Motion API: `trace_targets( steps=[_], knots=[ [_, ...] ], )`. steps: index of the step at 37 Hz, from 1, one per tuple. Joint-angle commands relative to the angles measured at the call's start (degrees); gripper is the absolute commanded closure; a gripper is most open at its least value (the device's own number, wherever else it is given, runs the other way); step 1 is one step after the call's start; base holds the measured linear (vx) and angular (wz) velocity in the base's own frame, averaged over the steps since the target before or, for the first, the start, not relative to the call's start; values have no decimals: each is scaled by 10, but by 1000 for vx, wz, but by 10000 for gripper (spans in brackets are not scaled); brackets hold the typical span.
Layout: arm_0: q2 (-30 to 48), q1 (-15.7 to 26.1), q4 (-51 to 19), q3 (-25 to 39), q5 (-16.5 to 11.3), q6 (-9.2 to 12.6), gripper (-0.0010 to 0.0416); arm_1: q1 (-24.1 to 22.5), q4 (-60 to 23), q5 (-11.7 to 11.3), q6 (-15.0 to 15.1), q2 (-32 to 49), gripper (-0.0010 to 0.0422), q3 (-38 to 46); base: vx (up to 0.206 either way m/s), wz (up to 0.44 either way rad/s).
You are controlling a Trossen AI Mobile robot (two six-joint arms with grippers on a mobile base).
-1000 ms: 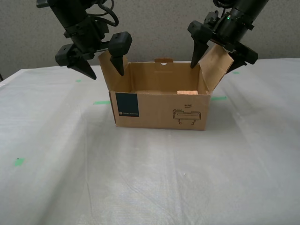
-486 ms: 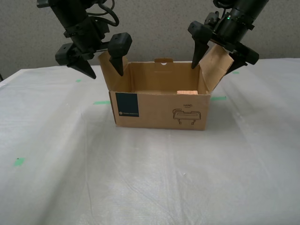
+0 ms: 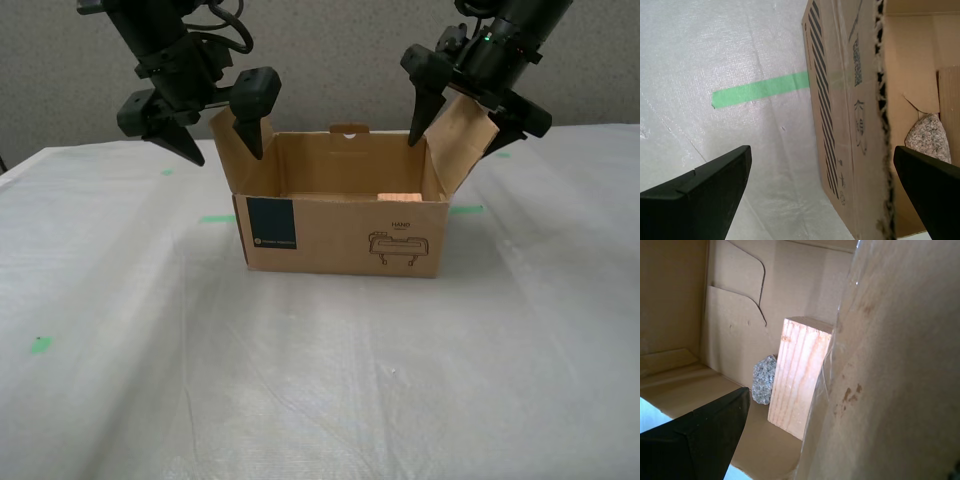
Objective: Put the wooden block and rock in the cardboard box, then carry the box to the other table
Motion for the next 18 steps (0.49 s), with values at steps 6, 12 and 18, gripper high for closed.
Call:
trace_targets(
  steps=[6, 12, 18],
  knots=[
    [-44, 0, -2, 5, 2, 1, 16, 0, -9, -21, -2, -31, 23, 0, 0, 0],
    [-95, 0, -3, 5, 2, 3, 16, 0, -13, -35, -2, -75, 23, 0, 0, 0],
    [-152, 0, -11, 4, 2, 3, 16, -1, -37, -35, -12, -125, 23, 0, 0, 0]
  ],
)
